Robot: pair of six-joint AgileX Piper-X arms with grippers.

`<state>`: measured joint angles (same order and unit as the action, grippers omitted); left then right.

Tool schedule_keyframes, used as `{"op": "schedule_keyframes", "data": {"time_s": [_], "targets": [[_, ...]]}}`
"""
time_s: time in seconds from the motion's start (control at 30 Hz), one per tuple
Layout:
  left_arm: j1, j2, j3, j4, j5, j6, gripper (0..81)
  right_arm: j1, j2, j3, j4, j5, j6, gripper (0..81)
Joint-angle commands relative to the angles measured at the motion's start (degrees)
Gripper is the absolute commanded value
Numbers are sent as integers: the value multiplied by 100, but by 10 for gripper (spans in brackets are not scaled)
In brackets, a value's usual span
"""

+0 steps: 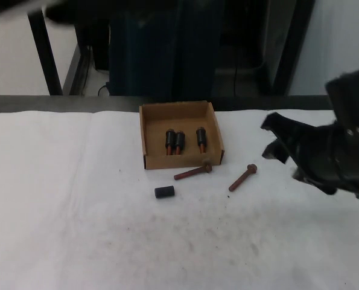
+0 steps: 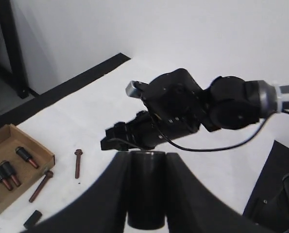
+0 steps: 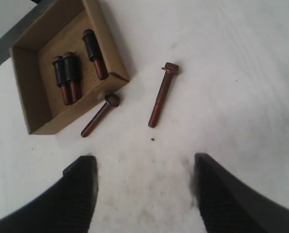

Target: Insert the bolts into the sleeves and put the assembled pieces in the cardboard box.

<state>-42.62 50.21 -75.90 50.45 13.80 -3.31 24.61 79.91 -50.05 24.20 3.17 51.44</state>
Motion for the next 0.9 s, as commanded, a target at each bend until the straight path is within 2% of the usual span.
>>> {"op": "schedule_keyframes", "data": {"time_s": [0.0, 0.17, 0.43, 0.53, 0.73, 0.87], "targets": [[-24, -189, 227, -495, -70, -151, 9, -140, 384, -369, 103, -95, 4, 546], [-24, -799, 782, -1104, -88, -188, 9, -291, 994, -597, 163, -95, 340, 546], [-24, -1021, 963, -899, -219, -188, 9, -294, 1634, -594, -529, -282, 754, 546], [-24, -1021, 972, -902, -219, -188, 9, -344, 1896, -723, -733, -533, 857, 500], [-24, -1021, 1131, -917, -219, -188, 9, -455, 2489, -1601, -560, -694, 505, 483], [-24, -1021, 1175, -917, -219, -188, 9, -587, 2869, -2273, 160, -694, 460, 483]]}}
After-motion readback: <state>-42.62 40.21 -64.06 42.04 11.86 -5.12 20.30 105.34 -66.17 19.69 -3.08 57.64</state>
